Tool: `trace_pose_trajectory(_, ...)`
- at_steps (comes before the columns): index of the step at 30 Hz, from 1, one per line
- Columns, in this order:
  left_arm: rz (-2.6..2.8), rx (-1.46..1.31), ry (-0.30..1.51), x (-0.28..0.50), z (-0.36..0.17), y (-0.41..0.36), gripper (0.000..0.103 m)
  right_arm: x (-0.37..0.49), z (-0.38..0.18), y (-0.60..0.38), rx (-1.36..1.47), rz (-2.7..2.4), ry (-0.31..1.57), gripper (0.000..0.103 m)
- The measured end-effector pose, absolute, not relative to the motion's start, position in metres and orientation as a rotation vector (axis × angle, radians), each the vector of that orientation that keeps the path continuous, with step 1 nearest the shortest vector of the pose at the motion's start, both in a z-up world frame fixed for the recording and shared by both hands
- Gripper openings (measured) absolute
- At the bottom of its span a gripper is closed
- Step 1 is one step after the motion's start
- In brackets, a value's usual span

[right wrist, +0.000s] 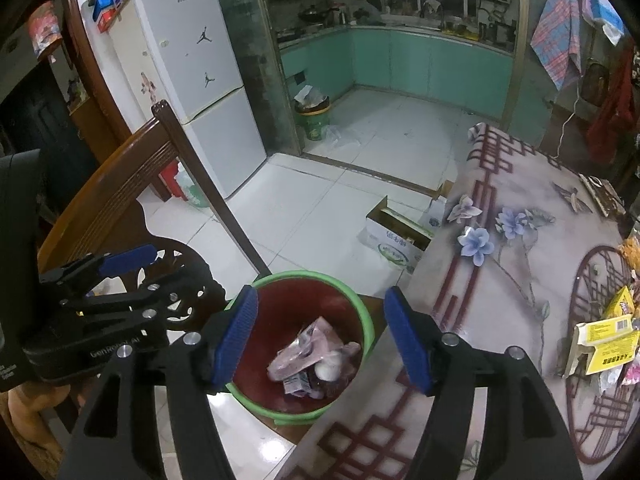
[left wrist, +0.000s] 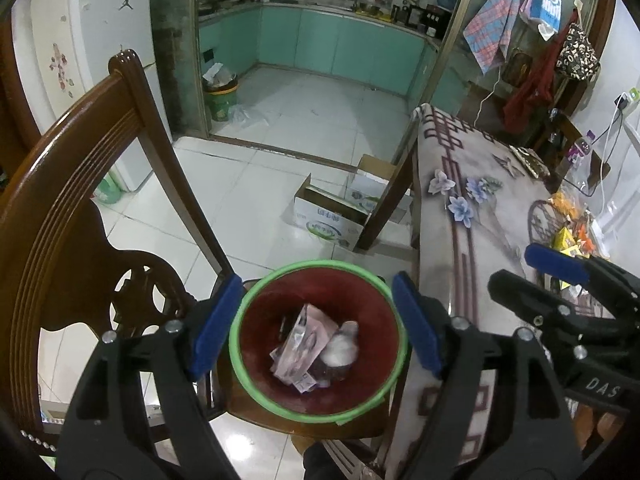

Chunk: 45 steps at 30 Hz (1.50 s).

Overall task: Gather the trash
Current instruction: 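Lower the pink bag and white cup over the red bucket and open both grippers, then move both grippers back over the cluttered table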

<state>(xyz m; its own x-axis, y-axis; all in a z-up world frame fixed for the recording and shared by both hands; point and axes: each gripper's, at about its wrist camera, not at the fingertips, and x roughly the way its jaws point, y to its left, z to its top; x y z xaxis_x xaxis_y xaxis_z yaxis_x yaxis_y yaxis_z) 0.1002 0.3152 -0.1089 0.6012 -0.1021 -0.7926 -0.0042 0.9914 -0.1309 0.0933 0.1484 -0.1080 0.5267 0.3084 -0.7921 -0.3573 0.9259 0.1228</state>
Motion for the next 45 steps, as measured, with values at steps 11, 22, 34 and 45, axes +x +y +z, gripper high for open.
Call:
trace_pose_trajectory(11, -0.082, -0.088, 0.892, 0.088, -0.093, 0.286, 0.075, 0.074, -0.09, 0.1, 0.009, 0.323, 0.899, 0.073)
trace_pose_trajectory(22, -0.181, -0.018, 0.885, 0.081, -0.084, 0.193, 0.075, 0.043, -0.081, 0.018, 0.052, 0.232, 0.878, 0.077)
trace_pose_trajectory(34, -0.341, 0.077, 0.939, 0.054, -0.103, 0.033, 0.075, 0.017, -0.121, -0.188, 0.016, -0.01, 0.99, 0.084)
trace_pose_trajectory(45, -0.456, 0.221, 0.954, 0.063, -0.111, -0.079, 0.083, 0.109, -0.2, -0.353, -0.311, 0.093, 1.288, 0.088)
